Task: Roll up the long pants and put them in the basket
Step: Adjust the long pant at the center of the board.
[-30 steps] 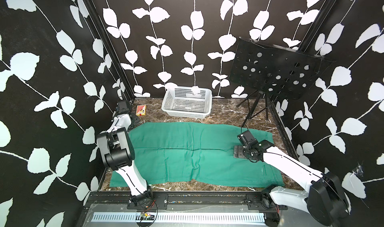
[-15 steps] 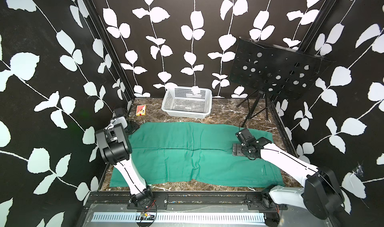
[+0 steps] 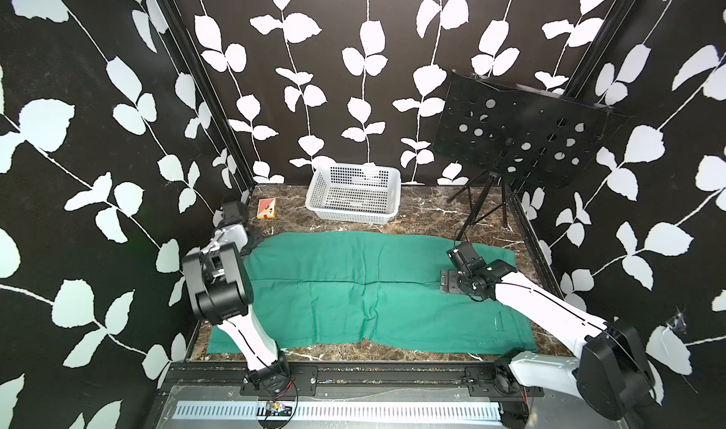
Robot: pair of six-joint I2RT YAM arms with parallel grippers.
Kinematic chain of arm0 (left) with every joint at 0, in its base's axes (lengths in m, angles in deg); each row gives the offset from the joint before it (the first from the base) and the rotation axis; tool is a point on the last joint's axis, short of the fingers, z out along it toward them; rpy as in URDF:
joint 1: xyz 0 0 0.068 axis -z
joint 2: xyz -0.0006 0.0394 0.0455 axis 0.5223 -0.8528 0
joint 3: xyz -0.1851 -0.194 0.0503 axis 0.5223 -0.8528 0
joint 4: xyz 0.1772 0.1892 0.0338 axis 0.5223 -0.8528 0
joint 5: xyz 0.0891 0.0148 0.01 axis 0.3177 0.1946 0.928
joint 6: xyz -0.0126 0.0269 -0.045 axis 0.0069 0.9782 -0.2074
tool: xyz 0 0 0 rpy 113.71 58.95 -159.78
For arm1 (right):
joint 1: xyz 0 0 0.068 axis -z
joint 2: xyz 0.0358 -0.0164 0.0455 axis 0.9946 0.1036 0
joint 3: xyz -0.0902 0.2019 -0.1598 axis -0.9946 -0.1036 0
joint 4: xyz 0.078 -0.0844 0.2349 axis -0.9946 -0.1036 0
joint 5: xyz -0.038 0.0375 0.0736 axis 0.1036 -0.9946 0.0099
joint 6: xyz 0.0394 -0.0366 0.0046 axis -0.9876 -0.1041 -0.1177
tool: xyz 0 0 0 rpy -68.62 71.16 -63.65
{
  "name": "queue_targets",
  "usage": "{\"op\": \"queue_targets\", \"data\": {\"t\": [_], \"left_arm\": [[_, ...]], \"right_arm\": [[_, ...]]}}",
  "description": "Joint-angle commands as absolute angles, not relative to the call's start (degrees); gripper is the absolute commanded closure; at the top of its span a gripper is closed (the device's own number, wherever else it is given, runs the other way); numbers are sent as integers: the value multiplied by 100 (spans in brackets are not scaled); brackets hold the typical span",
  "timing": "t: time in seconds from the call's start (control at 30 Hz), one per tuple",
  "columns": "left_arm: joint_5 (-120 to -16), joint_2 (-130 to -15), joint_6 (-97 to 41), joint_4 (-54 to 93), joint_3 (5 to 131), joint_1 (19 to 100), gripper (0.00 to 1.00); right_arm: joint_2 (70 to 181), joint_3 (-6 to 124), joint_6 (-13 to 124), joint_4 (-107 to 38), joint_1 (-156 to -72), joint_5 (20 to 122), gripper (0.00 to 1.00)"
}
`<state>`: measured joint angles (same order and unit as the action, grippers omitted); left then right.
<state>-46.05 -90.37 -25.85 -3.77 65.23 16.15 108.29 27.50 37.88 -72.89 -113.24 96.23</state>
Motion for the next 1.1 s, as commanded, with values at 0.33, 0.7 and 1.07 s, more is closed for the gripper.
{"op": "queue_targets", "data": {"t": [0.33, 0.7, 1.07], "left_arm": [[-3092, -8475, -947, -678, 6441, 2804, 97], [-580, -9649, -1128, -623, 7129, 2147, 1], [-3272, -7297, -3032, -1375, 6405, 2518, 2]], "right_arm": [[10715, 2767, 3814, -7173, -11288, 9687, 1], [10546, 2854, 3835, -7243, -11288, 9786, 1], [10528, 2857, 3796, -7434, -11316, 9600, 3]]}}
